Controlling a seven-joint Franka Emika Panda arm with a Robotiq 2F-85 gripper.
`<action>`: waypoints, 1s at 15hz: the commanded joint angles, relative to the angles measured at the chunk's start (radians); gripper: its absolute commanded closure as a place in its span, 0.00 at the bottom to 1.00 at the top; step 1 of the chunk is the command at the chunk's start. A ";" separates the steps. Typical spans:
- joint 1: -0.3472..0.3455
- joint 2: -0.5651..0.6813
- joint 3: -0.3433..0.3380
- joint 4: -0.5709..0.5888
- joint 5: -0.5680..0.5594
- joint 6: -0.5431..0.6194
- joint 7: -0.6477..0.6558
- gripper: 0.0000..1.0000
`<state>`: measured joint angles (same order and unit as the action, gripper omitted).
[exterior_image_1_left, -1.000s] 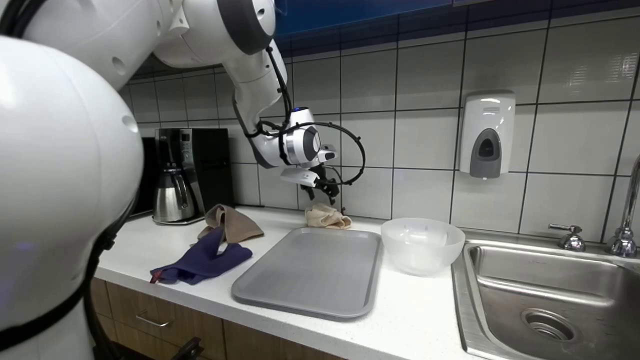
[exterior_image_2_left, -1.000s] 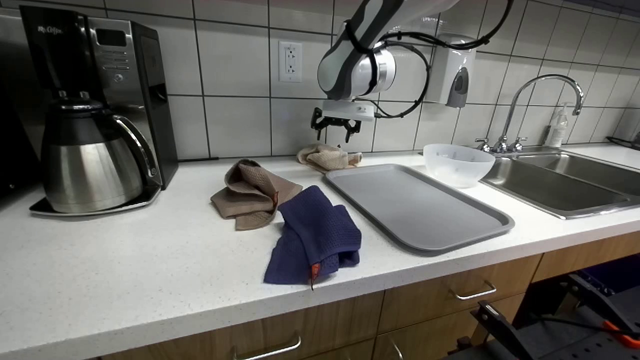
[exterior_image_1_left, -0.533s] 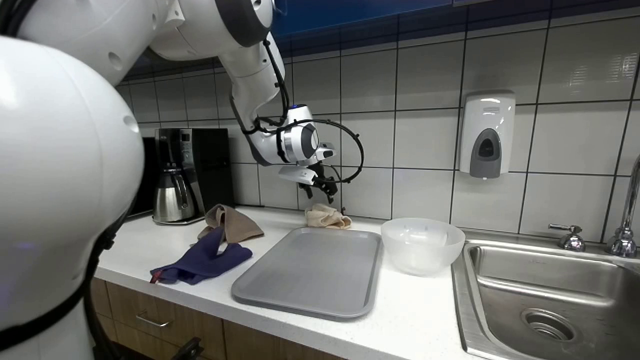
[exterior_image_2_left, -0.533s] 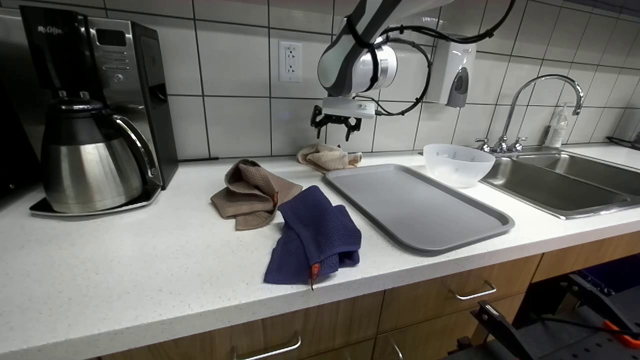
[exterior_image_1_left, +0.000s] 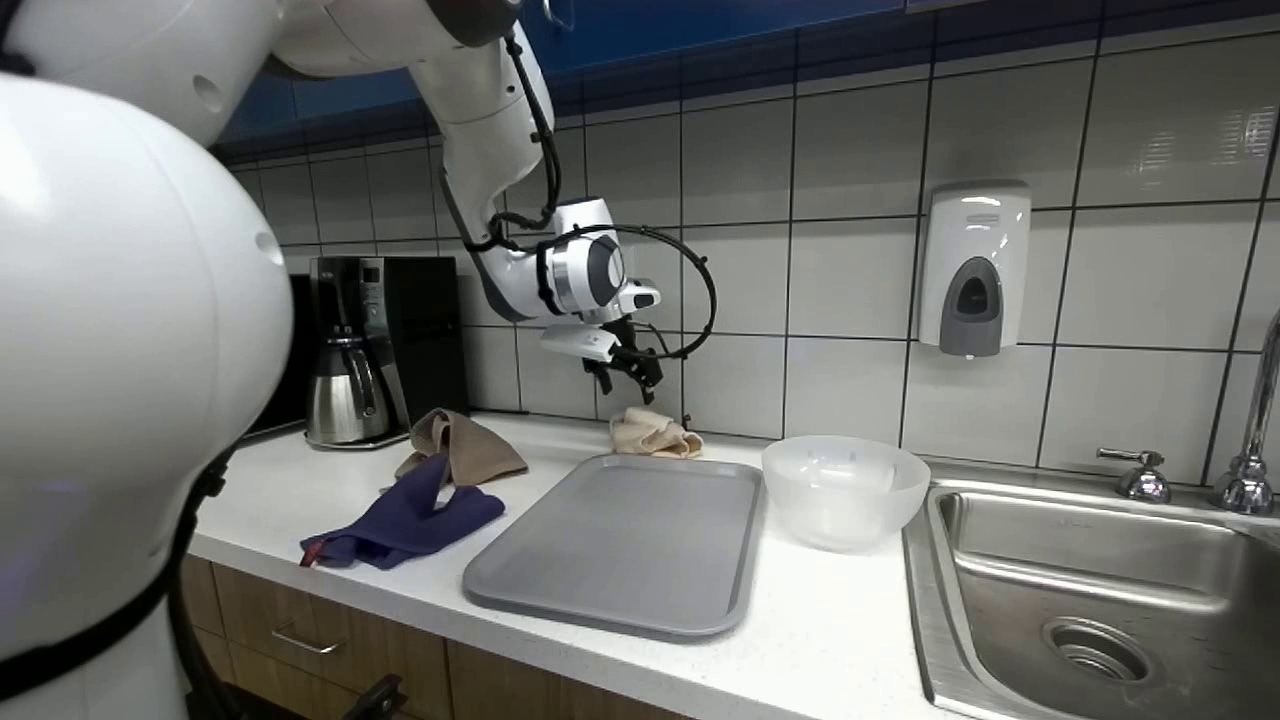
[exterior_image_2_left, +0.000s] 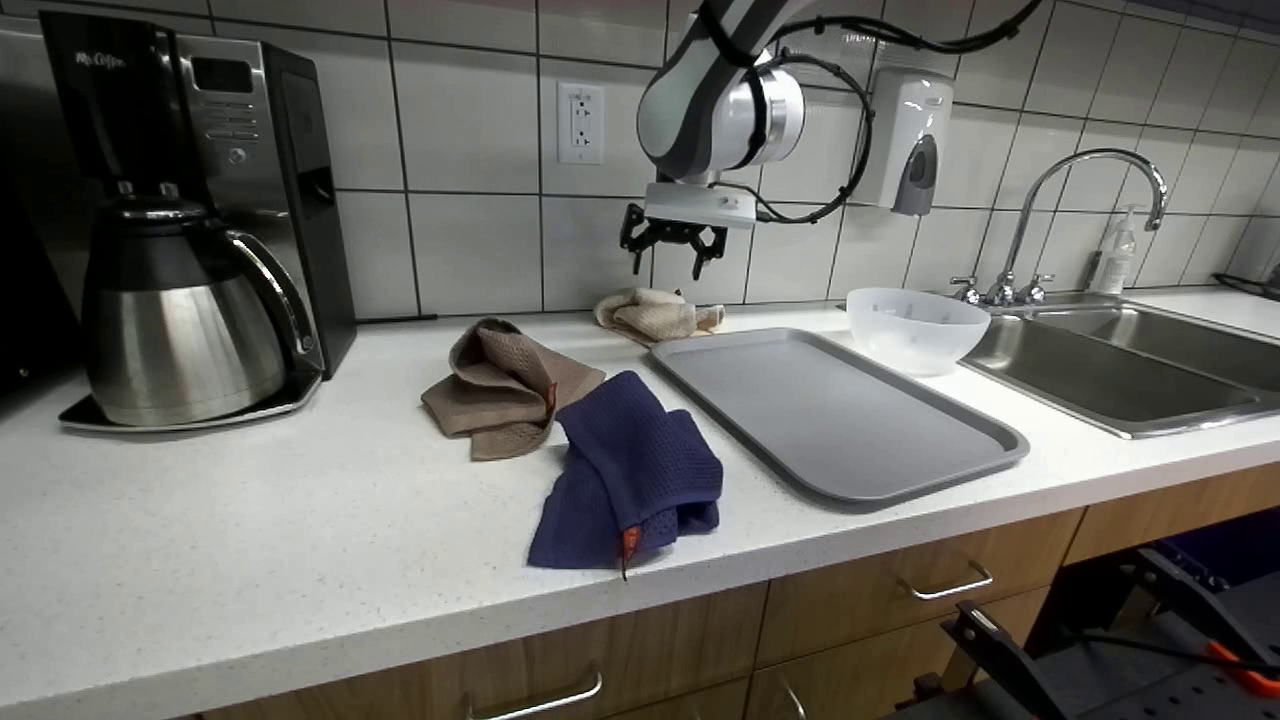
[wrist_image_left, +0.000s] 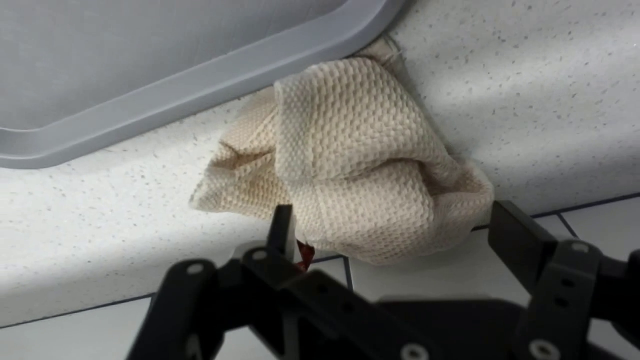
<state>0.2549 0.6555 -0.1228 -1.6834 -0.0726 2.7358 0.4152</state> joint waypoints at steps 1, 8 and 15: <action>0.022 -0.091 -0.009 -0.111 0.002 0.003 0.029 0.00; 0.021 -0.179 0.009 -0.228 0.010 0.006 0.035 0.00; 0.007 -0.271 0.024 -0.353 0.012 0.029 0.024 0.00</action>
<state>0.2753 0.4646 -0.1160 -1.9432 -0.0726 2.7445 0.4340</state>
